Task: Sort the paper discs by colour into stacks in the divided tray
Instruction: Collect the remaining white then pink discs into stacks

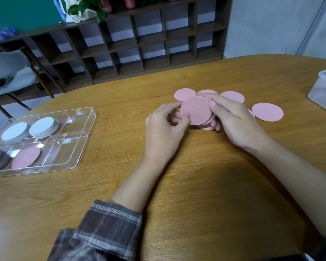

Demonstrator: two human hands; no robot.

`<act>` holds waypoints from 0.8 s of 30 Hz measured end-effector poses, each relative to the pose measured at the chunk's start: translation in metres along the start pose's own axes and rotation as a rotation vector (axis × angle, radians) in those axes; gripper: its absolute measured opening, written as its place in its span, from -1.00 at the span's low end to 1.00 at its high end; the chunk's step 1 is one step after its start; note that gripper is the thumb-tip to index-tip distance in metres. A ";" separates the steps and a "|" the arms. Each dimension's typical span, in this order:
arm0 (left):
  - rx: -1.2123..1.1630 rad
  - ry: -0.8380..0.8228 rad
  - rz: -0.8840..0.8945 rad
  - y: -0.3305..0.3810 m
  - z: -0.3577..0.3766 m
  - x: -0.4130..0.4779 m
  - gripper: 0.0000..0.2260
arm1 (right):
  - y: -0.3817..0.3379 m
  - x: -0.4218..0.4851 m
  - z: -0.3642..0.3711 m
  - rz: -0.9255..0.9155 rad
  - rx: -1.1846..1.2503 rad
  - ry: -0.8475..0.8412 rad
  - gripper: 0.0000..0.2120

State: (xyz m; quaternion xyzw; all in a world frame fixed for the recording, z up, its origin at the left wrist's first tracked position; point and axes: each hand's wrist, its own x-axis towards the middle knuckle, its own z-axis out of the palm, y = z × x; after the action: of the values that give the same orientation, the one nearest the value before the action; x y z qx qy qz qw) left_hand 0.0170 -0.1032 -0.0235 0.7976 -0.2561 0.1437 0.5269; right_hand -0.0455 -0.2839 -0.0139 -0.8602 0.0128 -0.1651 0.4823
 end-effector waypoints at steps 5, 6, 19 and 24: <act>-0.006 0.008 -0.001 0.001 0.000 0.000 -0.83 | -0.004 -0.002 -0.001 -0.051 -0.143 -0.026 -0.71; 0.041 -0.004 0.040 0.001 0.000 -0.001 -0.79 | -0.003 -0.001 -0.003 -0.051 -0.181 0.004 -0.71; 0.393 -0.507 0.225 -0.013 0.005 -0.008 -0.58 | 0.015 0.009 -0.013 0.074 -0.184 0.211 -0.70; 0.393 -0.454 0.215 -0.011 0.000 -0.004 -0.65 | 0.017 0.009 -0.011 0.062 -0.204 0.187 -0.70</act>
State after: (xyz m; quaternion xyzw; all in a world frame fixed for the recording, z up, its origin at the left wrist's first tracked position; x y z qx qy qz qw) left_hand 0.0197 -0.0987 -0.0339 0.8641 -0.4172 0.0636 0.2741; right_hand -0.0383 -0.3038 -0.0200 -0.8848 0.1011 -0.2274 0.3939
